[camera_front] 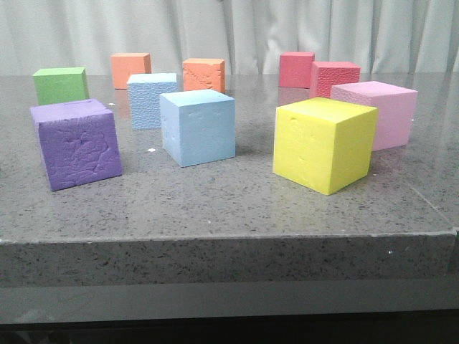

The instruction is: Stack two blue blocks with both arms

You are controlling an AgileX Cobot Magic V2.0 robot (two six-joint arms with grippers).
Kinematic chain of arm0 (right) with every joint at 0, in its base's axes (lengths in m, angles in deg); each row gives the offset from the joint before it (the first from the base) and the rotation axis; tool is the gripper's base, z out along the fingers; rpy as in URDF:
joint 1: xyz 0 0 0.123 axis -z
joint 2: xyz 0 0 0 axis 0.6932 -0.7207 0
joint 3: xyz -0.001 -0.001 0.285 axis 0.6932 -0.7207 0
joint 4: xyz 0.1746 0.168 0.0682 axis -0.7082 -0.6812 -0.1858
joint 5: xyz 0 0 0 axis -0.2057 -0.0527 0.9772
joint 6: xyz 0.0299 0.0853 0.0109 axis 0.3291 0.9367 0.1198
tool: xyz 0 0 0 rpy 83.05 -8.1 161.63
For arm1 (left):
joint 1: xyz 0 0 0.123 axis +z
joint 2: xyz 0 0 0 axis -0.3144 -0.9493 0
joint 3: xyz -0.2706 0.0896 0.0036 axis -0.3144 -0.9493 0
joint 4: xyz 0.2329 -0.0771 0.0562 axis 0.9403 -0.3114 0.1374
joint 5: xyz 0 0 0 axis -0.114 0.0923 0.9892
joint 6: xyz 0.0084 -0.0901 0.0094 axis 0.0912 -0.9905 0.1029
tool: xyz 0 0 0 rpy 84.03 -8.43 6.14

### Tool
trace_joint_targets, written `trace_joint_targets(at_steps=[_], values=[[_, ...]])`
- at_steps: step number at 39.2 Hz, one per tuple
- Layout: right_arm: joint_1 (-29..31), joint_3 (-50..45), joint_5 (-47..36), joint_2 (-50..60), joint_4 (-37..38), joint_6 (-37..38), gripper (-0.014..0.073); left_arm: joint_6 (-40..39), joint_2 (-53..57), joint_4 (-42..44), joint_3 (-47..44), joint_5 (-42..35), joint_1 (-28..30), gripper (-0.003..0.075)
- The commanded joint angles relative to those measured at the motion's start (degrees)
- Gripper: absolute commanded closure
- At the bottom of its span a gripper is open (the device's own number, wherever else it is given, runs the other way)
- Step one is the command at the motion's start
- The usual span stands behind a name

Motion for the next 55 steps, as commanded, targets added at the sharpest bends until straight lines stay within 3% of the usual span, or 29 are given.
trace_joint_targets(at_steps=[1, 14, 36, 45, 55], values=[[3.5, 0.6, -1.0, 5.7, 2.6, 0.3, 0.0659, -0.2, -0.4, 0.0, 2.1, -4.6, 0.3, 0.006], [12.6, -18.4, -1.8, 23.9, 12.4, 0.3, 0.0659, -0.2, -0.4, 0.0, 2.1, -4.6, 0.3, 0.006], [12.7, -61.1, -20.3, 63.5, 13.0, 0.3, 0.0661, -0.2, -0.4, 0.0, 2.1, -4.7, 0.3, 0.006], [12.7, -68.8, -26.1, 73.2, 13.2, 0.3, 0.066, -0.2, -0.4, 0.0, 2.1, -5.0, 0.3, 0.006], [12.7, -69.3, -26.8, 74.0, 13.2, 0.3, 0.066, 1.5, -3.7, 0.0, 6.0, -5.5, -0.1, 0.006]])
